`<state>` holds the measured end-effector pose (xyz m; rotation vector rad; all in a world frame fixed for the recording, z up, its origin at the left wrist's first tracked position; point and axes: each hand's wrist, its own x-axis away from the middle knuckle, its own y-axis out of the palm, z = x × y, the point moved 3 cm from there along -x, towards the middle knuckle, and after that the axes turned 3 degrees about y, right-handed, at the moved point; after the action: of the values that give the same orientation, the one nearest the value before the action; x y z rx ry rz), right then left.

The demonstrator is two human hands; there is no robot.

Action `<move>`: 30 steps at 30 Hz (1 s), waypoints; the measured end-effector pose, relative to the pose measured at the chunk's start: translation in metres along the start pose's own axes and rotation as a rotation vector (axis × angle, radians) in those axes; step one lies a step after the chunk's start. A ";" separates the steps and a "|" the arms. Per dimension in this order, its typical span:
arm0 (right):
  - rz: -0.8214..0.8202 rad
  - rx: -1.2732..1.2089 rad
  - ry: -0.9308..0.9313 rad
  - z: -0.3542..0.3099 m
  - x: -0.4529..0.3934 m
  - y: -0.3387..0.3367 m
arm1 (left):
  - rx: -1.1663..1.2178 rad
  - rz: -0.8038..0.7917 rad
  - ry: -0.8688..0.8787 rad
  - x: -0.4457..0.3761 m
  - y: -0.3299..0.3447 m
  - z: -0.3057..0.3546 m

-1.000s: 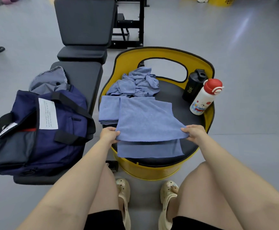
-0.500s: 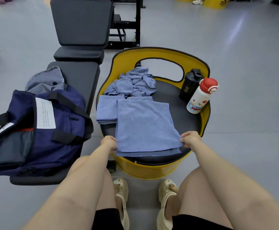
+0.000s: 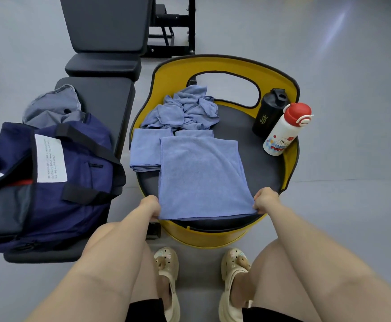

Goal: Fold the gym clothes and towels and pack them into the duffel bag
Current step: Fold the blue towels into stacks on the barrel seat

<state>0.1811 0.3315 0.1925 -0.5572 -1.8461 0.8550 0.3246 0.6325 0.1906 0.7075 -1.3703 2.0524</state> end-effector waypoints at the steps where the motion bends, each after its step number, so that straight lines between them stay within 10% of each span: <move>1: 0.013 0.017 -0.006 0.000 -0.002 0.000 | -0.019 -0.010 -0.005 -0.002 0.002 0.000; 10: -0.081 0.176 -0.030 -0.007 -0.001 0.002 | -0.208 -0.033 -0.007 -0.007 0.001 0.004; 17: 0.062 -0.207 -0.096 -0.030 -0.023 -0.019 | -0.382 0.443 0.352 0.003 -0.017 0.056; 30: 0.188 -0.408 -0.106 -0.075 -0.091 -0.014 | -0.569 0.179 0.738 -0.036 0.066 0.141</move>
<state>0.2867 0.2819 0.1691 -0.9681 -2.1045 0.6368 0.3197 0.4737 0.1708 -0.3954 -1.4587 1.6399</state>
